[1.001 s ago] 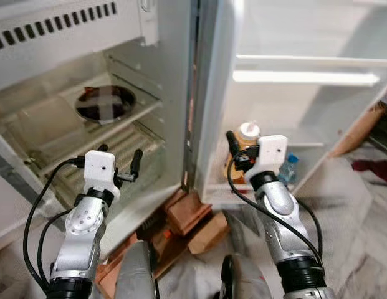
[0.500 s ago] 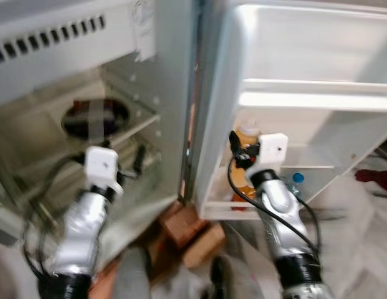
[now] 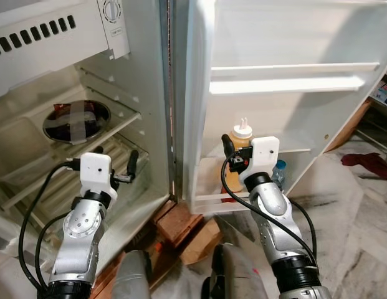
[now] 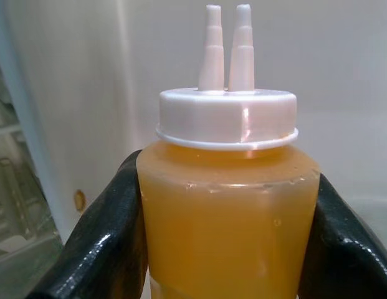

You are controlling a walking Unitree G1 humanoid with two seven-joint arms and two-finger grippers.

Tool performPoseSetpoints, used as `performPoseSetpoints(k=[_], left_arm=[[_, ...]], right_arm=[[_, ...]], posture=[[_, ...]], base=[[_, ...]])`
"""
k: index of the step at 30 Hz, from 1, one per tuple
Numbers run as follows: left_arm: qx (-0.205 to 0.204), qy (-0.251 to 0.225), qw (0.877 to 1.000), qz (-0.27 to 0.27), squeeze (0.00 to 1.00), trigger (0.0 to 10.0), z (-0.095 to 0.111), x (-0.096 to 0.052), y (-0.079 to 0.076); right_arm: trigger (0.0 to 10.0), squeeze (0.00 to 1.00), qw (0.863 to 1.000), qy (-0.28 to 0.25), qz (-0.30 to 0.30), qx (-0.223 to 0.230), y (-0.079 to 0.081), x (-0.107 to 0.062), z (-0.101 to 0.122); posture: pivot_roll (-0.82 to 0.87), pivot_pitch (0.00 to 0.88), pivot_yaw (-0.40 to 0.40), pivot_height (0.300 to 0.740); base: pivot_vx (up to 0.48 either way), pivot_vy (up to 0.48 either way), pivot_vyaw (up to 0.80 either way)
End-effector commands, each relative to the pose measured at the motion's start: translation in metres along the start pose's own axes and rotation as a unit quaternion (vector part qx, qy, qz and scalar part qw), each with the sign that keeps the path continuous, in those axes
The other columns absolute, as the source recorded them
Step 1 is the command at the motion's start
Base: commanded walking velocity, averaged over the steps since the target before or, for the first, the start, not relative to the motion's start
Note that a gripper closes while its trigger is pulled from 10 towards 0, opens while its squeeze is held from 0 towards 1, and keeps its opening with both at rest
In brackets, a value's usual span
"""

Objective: Restocking fridge

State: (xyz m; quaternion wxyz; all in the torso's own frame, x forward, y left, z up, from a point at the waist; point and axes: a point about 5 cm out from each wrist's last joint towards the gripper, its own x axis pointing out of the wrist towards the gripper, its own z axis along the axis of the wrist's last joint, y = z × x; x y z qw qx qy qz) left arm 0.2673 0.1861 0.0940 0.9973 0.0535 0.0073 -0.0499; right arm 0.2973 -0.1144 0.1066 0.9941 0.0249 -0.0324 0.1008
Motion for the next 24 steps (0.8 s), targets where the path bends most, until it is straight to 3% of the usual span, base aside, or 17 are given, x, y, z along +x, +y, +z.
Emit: performPoseSetpoints(k=[1,11,17,24], left_arm=[[0.002,-0.001,1.000,0.000,0.00,10.0,0.003,0.000,0.001],[0.003,0.003,1.000,0.003,0.00,10.0,0.003,0.000,0.003],[0.002,0.005,1.000,0.009,0.00,10.0,0.004,0.001,0.006],[-0.008,-0.014,1.000,0.024,0.00,10.0,0.009,-0.013,0.017]], right_arm=[[10.0,0.00,1.000,0.007,-0.006,0.005,-0.002,0.001,-0.002],[10.0,0.00,1.000,0.018,0.000,0.018,0.000,0.001,-0.005],[10.0,0.00,0.999,0.022,0.008,0.023,0.001,0.001,-0.005],[10.0,0.00,1.000,0.022,0.012,0.018,-0.003,0.003,-0.005]], posture=[[0.05,0.050,-0.059,0.608],[0.05,0.059,-0.055,0.538],[0.05,0.061,-0.054,0.533],[0.06,0.081,-0.050,0.533]], base=[[0.000,0.000,0.00],[0.000,0.000,0.00],[0.000,0.000,0.00],[0.000,0.000,0.00]])
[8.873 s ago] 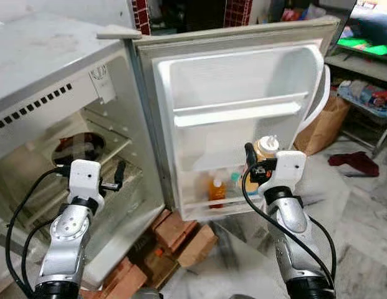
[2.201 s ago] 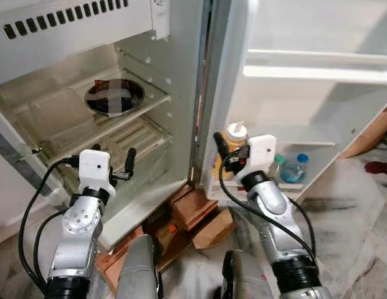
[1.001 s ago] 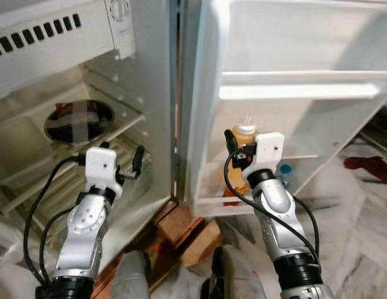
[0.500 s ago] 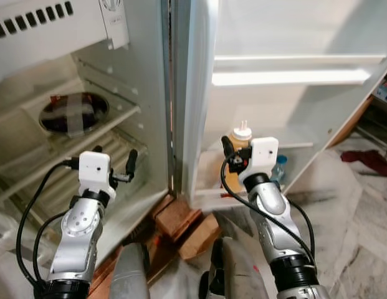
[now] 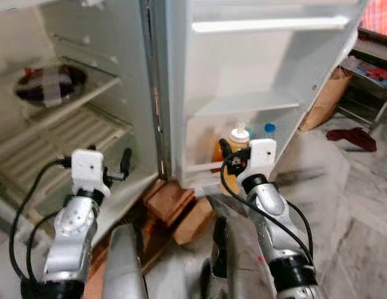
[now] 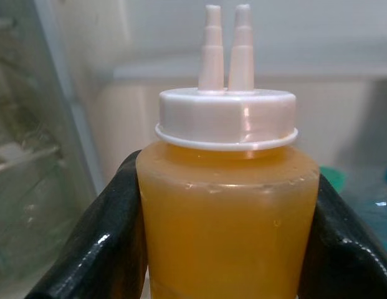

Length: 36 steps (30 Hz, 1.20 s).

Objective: Restocking fridge

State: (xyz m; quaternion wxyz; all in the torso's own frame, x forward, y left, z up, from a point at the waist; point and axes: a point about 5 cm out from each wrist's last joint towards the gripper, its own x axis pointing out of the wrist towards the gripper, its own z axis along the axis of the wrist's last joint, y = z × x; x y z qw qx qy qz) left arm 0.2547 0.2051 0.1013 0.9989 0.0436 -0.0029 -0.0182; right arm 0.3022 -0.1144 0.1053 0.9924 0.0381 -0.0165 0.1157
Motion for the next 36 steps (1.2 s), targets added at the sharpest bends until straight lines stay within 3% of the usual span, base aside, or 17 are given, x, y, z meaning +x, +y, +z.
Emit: performPoseSetpoints(k=[1,7,15,20,21,24,27,28,30,36], left_arm=[[-0.001,0.000,1.000,-0.010,0.00,10.0,0.003,0.000,-0.002],[0.005,0.027,1.000,-0.010,0.00,10.0,-0.002,-0.011,-0.004],[0.027,0.041,0.999,-0.020,0.00,10.0,0.001,-0.015,-0.001],[0.047,0.066,0.997,-0.014,0.00,10.0,0.002,-0.032,0.009],[0.047,0.077,0.996,-0.012,0.00,10.0,0.002,-0.042,0.012],[0.048,0.086,0.995,-0.012,0.00,10.0,0.002,-0.050,0.013],[0.050,0.094,0.994,-0.013,0.00,10.0,0.003,-0.058,0.015],[0.050,0.094,0.994,-0.013,0.00,10.0,0.003,-0.058,0.015],[0.052,0.099,0.994,-0.014,0.00,10.0,0.005,-0.061,0.016],[0.058,0.106,0.993,-0.013,0.00,10.0,0.009,-0.065,0.019]], right_arm=[[10.0,0.00,1.000,0.008,0.000,0.001,-0.003,-0.001,-0.003],[10.0,0.00,0.999,0.017,0.035,-0.011,0.001,0.015,-0.003],[10.0,0.00,0.995,0.004,0.097,-0.004,0.016,0.040,0.003],[10.0,0.00,0.991,-0.024,0.131,-0.023,0.027,0.060,0.021],[10.0,0.00,0.988,-0.045,0.139,-0.039,0.031,0.066,0.029],[10.0,0.00,0.985,-0.064,0.149,-0.057,0.035,0.071,0.037],[10.0,0.00,0.976,-0.112,0.153,-0.109,0.036,0.073,0.049],[10.0,0.00,0.976,-0.112,0.153,-0.109,0.036,0.073,0.049],[10.0,0.00,0.971,-0.123,0.138,-0.152,0.032,0.075,0.051],[10.0,0.00,0.970,-0.107,0.117,-0.184,0.022,0.073,0.040]], posture=[[0.06,0.083,-0.050,0.533],[0.07,0.118,-0.036,0.533],[0.10,0.157,-0.028,0.533],[0.15,0.202,-0.023,0.533],[0.17,0.224,-0.019,0.533],[0.18,0.233,-0.018,0.533],[0.20,0.258,-0.011,0.533],[0.20,0.258,-0.011,0.533],[0.21,0.268,-0.003,0.533],[0.23,0.288,0.003,0.533]], base=[[0.000,0.000,0.00],[0.000,0.000,0.00],[0.000,0.000,0.00],[0.000,0.000,0.00],[0.000,0.000,0.00],[0.000,0.000,0.00],[0.000,0.000,0.00],[0.000,0.000,0.00],[0.000,0.000,0.00],[0.000,0.000,0.00]])
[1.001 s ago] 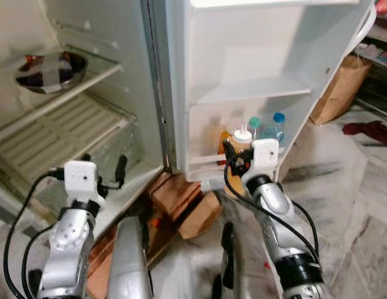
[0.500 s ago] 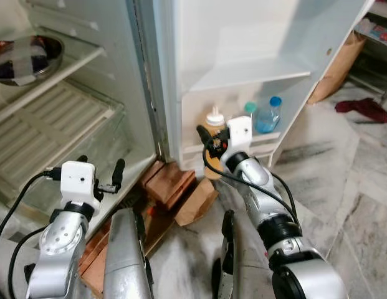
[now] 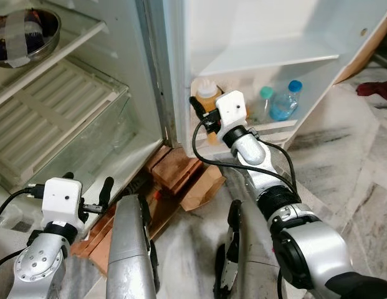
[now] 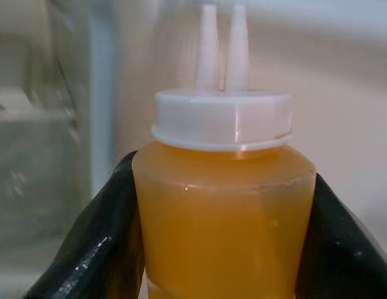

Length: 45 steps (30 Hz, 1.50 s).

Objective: Restocking fridge

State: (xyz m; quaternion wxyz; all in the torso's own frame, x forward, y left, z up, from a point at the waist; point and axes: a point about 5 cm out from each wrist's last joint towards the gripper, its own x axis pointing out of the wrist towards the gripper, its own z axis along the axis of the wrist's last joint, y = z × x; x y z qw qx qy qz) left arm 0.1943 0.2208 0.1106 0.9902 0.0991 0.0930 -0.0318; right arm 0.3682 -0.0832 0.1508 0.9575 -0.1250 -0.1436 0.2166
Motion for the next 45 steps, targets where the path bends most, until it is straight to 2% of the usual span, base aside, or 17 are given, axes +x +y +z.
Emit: performPoseSetpoints(k=[1,3,8,11,12,15,18,21,23,27,29,30,31,33,39,45], left_arm=[[0.005,0.011,1.000,0.006,0.00,10.0,-0.001,-0.006,0.005],[0.006,0.012,1.000,0.007,0.00,10.0,-0.001,-0.008,0.007],[0.010,0.017,1.000,0.010,0.00,10.0,-0.001,-0.011,0.008],[0.013,0.019,1.000,0.010,0.00,10.0,0.001,-0.012,0.010],[0.015,0.019,1.000,0.011,0.00,10.0,0.002,-0.013,0.011],[0.018,0.019,1.000,0.012,0.00,10.0,0.003,-0.015,0.012],[0.019,0.018,1.000,0.013,0.00,10.0,0.005,-0.016,0.012],[0.020,0.014,1.000,0.019,0.00,10.0,0.008,-0.019,0.012],[0.020,0.014,0.999,0.022,0.00,10.0,0.009,-0.021,0.012],[0.019,0.016,0.999,0.024,0.00,10.0,0.008,-0.021,0.012],[0.019,0.016,0.999,0.026,0.00,10.0,0.009,-0.022,0.012],[0.018,0.017,0.999,0.028,0.00,10.0,0.009,-0.023,0.011],[0.018,0.017,0.999,0.028,0.00,10.0,0.009,-0.023,0.011],[0.018,0.016,0.999,0.030,0.00,10.0,0.010,-0.023,0.010],[0.016,0.017,0.999,0.035,0.00,10.0,0.008,-0.021,0.011],[0.016,0.014,0.999,0.029,0.00,10.0,0.008,-0.014,0.010]], right_arm=[[10.0,0.00,1.000,0.003,0.005,-0.018,0.002,0.000,-0.002],[10.0,0.00,0.999,0.009,0.003,-0.032,0.002,-0.002,-0.005],[10.0,0.00,0.999,0.014,-0.003,-0.029,-0.001,-0.003,-0.007],[10.0,0.00,1.000,-0.010,-0.014,-0.019,-0.003,0.002,0.001],[10.0,0.00,0.998,-0.030,-0.017,-0.043,-0.002,0.005,0.008],[10.0,0.00,0.996,-0.070,-0.018,-0.045,0.000,0.009,0.020],[10.0,0.00,0.995,-0.082,-0.023,-0.042,0.000,0.013,0.026],[10.0,0.00,0.991,-0.114,-0.028,-0.069,0.001,0.021,0.041],[10.0,0.00,0.983,-0.149,-0.022,-0.104,0.004,0.024,0.054],[10.0,0.00,0.979,-0.179,-0.006,-0.103,0.010,0.022,0.058],[10.0,0.00,0.979,-0.179,0.022,-0.099,0.016,0.019,0.054],[10.0,0.00,0.980,-0.169,0.045,-0.098,0.018,0.012,0.044],[10.0,0.00,0.980,-0.169,0.045,-0.098,0.018,0.012,0.044],[10.0,0.00,0.977,-0.157,0.068,-0.126,0.019,0.001,0.031],[10.0,0.00,0.982,-0.119,0.062,-0.131,0.005,-0.012,0.014],[10.0,0.00,0.994,-0.080,0.027,-0.073,-0.010,-0.026,-0.003]], posture=[[0.23,0.291,0.003,0.533],[0.24,0.297,0.004,0.533],[0.25,0.305,0.009,0.533],[0.25,0.310,0.015,0.533],[0.26,0.316,0.019,0.533],[0.26,0.320,0.020,0.533],[0.27,0.324,0.019,0.533],[0.27,0.335,0.015,0.533],[0.26,0.343,0.008,0.533],[0.26,0.348,0.003,0.533],[0.26,0.356,0.000,0.533],[0.26,0.358,-0.003,0.533],[0.26,0.358,-0.003,0.533],[0.26,0.360,-0.004,0.533],[0.25,0.355,-0.009,0.533],[0.24,0.342,-0.004,0.533]], base=[[0.000,0.000,0.00],[0.000,0.000,0.00],[0.000,0.000,0.00],[0.000,0.000,0.00],[0.000,0.000,0.00],[0.000,0.000,0.00],[0.000,0.000,0.00],[0.000,0.000,0.00],[0.000,0.000,0.00],[0.000,0.000,0.00],[0.000,0.000,0.00],[0.000,0.000,0.00],[0.000,0.000,0.00],[0.000,0.000,0.00],[0.000,0.000,0.00],[0.000,0.000,0.00]])
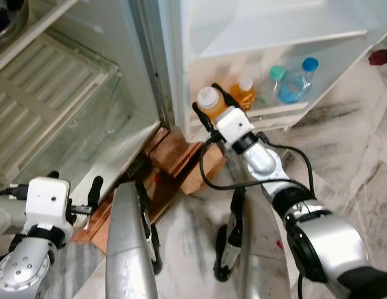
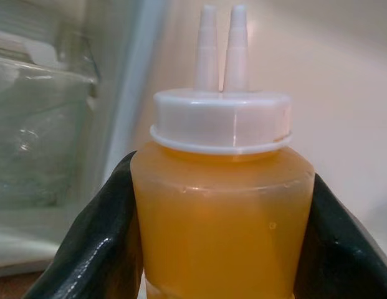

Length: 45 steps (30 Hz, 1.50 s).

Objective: Restocking fridge

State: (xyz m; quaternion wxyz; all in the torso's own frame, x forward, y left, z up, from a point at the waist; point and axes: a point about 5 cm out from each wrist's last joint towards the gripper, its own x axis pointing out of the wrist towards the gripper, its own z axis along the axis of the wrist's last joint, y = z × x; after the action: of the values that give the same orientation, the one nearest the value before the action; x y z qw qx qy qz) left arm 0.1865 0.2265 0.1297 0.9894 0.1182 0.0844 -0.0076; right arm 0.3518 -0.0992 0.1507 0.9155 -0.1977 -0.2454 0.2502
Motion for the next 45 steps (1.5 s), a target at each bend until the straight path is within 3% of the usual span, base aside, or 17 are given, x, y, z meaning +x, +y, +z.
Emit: performPoseSetpoints(k=[1,5,6,7,8,13,21,24,25,28,33,36,38,45], left_arm=[[0.000,0.018,1.000,0.002,0.00,10.0,-0.008,-0.001,0.001],[-0.022,0.015,0.999,-0.023,0.00,10.0,-0.005,0.006,-0.003],[-0.044,0.014,0.997,-0.057,0.00,10.0,-0.002,0.008,-0.010],[-0.044,0.014,0.997,-0.057,0.00,10.0,-0.002,0.008,-0.010],[-0.063,0.015,0.993,-0.100,0.00,10.0,0.002,0.010,-0.020],[-0.088,0.024,0.974,-0.207,0.00,10.0,0.007,0.013,-0.045],[-0.088,0.047,0.953,-0.286,0.00,10.0,0.007,0.009,-0.058],[-0.086,0.055,0.945,-0.310,0.00,10.0,0.006,0.009,-0.061],[-0.084,0.056,0.937,-0.334,0.00,10.0,0.006,0.010,-0.068],[-0.084,0.055,0.931,-0.351,0.00,10.0,0.008,0.015,-0.074],[-0.086,0.043,0.928,-0.359,0.00,10.0,0.012,0.025,-0.084],[-0.084,0.039,0.929,-0.358,0.00,10.0,0.011,0.029,-0.086],[-0.084,0.043,0.936,-0.339,0.00,10.0,0.007,0.034,-0.085],[-0.103,0.044,0.933,-0.342,0.00,10.0,-0.001,0.040,-0.091]], right_arm=[[10.0,0.00,0.999,0.017,-0.022,0.031,-0.002,-0.007,-0.007],[10.0,0.00,0.991,0.028,-0.065,0.111,-0.005,-0.011,-0.012],[10.0,0.00,0.987,0.021,-0.078,0.142,-0.004,-0.010,-0.012],[10.0,0.00,0.987,0.021,-0.078,0.142,-0.004,-0.010,-0.012],[10.0,0.00,0.982,0.011,-0.084,0.167,-0.004,-0.008,-0.010],[10.0,0.00,0.974,-0.019,-0.106,0.199,-0.005,0.001,-0.001],[10.0,0.00,0.973,-0.043,-0.117,0.194,-0.012,0.009,0.008],[10.0,0.00,0.962,-0.032,-0.138,0.232,-0.016,0.019,0.010],[10.0,0.00,0.949,-0.026,-0.144,0.279,-0.012,0.028,0.012],[10.0,0.00,0.940,-0.029,-0.136,0.312,-0.003,0.035,0.017],[10.0,0.00,0.938,-0.037,-0.111,0.325,0.011,0.037,0.021],[10.0,0.00,0.942,-0.027,-0.098,0.320,0.014,0.034,0.019],[10.0,0.00,0.942,0.035,-0.100,0.319,0.017,0.026,0.005],[10.0,0.00,0.929,0.050,-0.112,0.348,0.015,0.013,-0.001]], posture=[[0.24,0.336,-0.002,0.533],[0.23,0.320,0.001,0.533],[0.22,0.316,0.001,0.533],[0.22,0.316,0.001,0.533],[0.22,0.306,-0.001,0.533],[0.20,0.283,-0.002,0.533],[0.20,0.273,-0.002,0.533],[0.19,0.273,-0.004,0.533],[0.19,0.271,-0.007,0.533],[0.17,0.261,-0.013,0.533],[0.15,0.240,-0.022,0.533],[0.14,0.223,-0.029,0.533],[0.12,0.192,-0.038,0.533],[0.09,0.158,-0.056,0.533]], base=[[0.000,0.000,0.00],[0.000,0.000,0.00],[0.000,0.000,0.00],[0.000,0.000,0.00],[0.000,0.000,0.00],[0.000,0.000,0.00],[0.000,0.000,0.00],[0.000,0.000,0.00],[0.000,0.000,0.00],[0.000,0.000,0.00],[0.000,0.000,0.00],[0.000,0.000,0.00],[0.000,0.000,0.00],[0.000,0.000,0.00]])
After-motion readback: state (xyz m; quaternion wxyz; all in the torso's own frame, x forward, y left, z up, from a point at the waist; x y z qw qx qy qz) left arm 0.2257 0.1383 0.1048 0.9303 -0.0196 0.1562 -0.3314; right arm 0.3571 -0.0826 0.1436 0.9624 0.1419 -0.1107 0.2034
